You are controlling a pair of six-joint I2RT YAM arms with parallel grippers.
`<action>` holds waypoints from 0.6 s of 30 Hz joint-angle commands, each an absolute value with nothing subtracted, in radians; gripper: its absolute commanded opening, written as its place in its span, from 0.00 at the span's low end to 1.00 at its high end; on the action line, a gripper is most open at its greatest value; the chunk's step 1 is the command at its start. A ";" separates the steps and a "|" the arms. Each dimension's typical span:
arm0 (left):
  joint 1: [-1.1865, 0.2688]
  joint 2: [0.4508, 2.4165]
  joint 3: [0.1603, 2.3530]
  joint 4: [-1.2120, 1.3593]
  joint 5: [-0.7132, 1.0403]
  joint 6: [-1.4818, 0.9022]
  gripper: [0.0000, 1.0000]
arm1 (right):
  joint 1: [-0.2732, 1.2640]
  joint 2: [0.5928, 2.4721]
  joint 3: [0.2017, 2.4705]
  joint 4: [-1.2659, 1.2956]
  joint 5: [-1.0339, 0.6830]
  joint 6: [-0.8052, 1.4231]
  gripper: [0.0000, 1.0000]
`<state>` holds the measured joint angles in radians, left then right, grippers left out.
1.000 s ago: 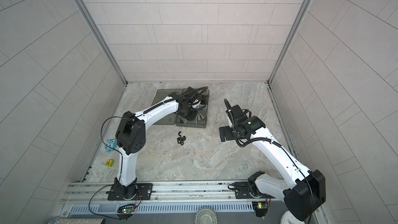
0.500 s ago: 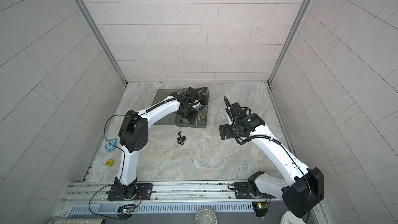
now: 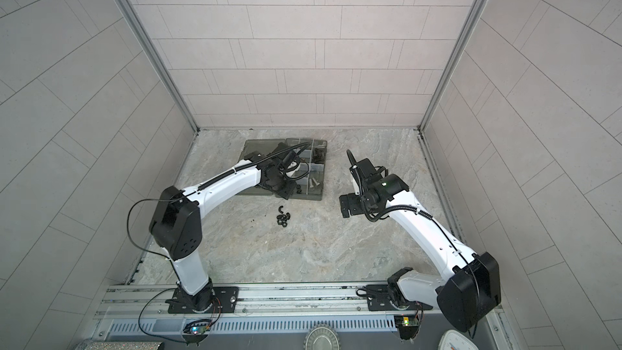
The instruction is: Sort the screws and nuts into containers
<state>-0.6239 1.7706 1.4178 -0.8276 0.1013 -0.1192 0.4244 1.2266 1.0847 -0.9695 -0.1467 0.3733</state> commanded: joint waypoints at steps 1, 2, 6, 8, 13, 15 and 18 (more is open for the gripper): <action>-0.622 1.739 1.321 -0.784 0.135 -0.151 0.50 | 0.423 1.235 1.079 -0.968 -0.163 0.373 0.98; -0.623 1.735 1.298 -0.769 0.147 -0.158 0.50 | 0.423 1.236 1.079 -0.970 -0.165 0.376 0.98; -0.627 1.742 1.250 -0.734 0.175 -0.178 0.48 | 0.425 1.234 1.078 -0.974 -0.171 0.387 0.98; -0.630 1.751 1.240 -0.722 0.183 -0.178 0.48 | 0.425 1.227 1.074 -0.976 -0.173 0.393 0.98; -0.648 1.796 1.239 -0.718 0.189 -0.172 0.47 | 0.425 1.209 1.064 -0.977 -0.167 0.400 0.98; -0.655 1.806 1.235 -0.715 0.196 -0.172 0.46 | 0.425 1.202 1.063 -0.982 -0.159 0.406 0.98; -0.665 1.821 1.225 -0.706 0.203 -0.169 0.46 | 0.425 1.186 1.053 -0.985 -0.152 0.413 0.98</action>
<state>-0.6552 1.8019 1.2407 -0.7090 0.1898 -0.1665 0.4244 1.2213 1.0710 -0.9657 -0.1726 0.3973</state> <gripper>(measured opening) 0.459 0.982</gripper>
